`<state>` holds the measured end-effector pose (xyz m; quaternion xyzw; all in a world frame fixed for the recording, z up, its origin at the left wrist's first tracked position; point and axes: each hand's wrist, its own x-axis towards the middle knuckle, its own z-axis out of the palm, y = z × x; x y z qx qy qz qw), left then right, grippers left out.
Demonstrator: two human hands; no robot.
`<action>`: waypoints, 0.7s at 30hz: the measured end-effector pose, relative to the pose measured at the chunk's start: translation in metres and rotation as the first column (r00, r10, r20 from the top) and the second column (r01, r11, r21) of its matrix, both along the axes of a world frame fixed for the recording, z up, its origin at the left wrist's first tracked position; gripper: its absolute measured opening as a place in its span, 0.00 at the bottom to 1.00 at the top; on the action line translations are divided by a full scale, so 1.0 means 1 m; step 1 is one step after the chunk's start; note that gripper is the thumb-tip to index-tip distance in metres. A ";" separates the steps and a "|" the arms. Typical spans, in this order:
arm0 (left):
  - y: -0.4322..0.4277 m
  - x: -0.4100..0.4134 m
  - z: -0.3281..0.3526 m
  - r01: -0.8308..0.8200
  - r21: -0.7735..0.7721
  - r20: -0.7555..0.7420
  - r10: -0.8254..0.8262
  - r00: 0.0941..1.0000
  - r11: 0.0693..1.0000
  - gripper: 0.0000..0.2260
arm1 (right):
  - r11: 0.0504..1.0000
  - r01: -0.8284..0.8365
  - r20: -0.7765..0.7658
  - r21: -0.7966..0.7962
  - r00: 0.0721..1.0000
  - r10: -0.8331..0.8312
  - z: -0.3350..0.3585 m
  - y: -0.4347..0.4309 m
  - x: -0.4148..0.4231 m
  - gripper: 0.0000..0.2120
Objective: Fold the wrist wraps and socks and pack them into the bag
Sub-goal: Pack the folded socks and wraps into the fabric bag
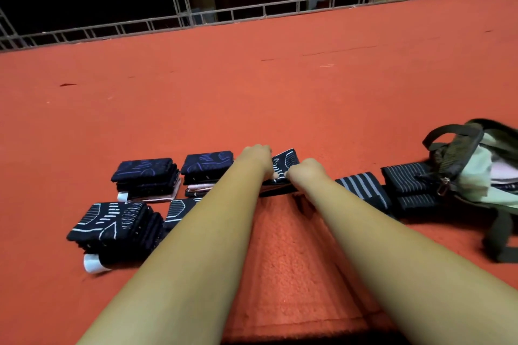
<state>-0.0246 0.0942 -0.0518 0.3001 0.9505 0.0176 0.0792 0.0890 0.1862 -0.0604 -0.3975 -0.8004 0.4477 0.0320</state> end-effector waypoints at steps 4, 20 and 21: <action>-0.014 0.013 -0.008 -0.019 0.126 -0.045 0.024 0.999 0.992 0.31 | 0.990 0.032 -0.097 -0.136 0.994 -0.045 0.005 -0.008 0.011 0.06; -0.089 0.051 0.093 0.059 0.448 0.315 -0.220 0.923 0.892 0.25 | 0.962 -0.236 -0.333 -0.138 0.926 0.179 0.075 -0.017 0.074 0.15; -0.095 0.057 0.099 0.054 0.530 0.385 -0.297 0.874 0.846 0.25 | 0.956 -0.266 -0.361 -0.121 0.909 0.208 0.082 -0.015 0.079 0.15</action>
